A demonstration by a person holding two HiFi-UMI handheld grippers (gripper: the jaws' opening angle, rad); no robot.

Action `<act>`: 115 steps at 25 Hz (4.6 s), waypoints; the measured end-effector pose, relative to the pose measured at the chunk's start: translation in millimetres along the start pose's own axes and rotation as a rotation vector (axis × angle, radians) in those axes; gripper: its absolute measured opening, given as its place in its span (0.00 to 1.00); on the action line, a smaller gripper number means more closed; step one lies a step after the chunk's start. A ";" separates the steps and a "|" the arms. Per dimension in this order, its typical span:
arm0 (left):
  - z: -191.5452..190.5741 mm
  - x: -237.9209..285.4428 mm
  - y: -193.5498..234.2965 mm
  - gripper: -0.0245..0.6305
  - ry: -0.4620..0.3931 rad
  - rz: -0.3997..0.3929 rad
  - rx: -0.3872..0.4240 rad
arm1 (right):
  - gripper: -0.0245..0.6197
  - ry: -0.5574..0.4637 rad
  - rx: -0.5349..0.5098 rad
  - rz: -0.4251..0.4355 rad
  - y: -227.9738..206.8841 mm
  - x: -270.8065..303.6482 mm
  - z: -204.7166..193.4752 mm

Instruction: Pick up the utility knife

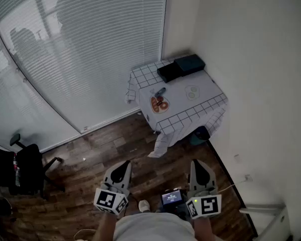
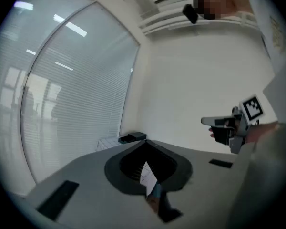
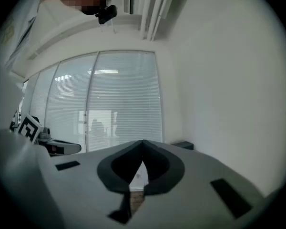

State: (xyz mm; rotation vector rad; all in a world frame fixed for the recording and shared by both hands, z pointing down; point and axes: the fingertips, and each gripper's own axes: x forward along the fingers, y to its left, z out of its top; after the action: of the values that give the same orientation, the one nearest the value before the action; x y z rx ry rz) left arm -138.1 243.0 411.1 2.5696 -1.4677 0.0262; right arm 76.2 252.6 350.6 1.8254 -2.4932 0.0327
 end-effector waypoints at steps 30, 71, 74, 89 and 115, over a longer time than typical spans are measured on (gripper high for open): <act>18.1 24.2 -172.2 0.05 -0.057 -0.111 0.131 | 0.05 -0.028 0.121 0.124 -69.1 -72.0 -11.9; 41.2 218.2 75.7 0.05 0.009 -0.070 0.097 | 0.05 0.060 0.125 0.010 -74.8 208.8 -25.3; 40.7 236.6 85.7 0.05 0.015 -0.050 0.111 | 0.05 0.068 0.087 0.033 -82.6 232.7 -30.5; 53.5 345.2 120.5 0.05 0.045 -0.017 0.129 | 0.05 0.123 0.040 0.099 -135.8 339.6 -43.0; -62.5 451.7 152.3 0.05 0.259 -0.008 0.148 | 0.05 0.286 0.015 0.188 -169.6 424.2 -146.5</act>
State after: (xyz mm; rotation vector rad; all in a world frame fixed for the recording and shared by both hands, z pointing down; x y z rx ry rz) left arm -32.5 -207.2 542.7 2.5651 -1.4053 0.4655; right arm 114.4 -195.6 517.5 1.4636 -2.4526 0.2976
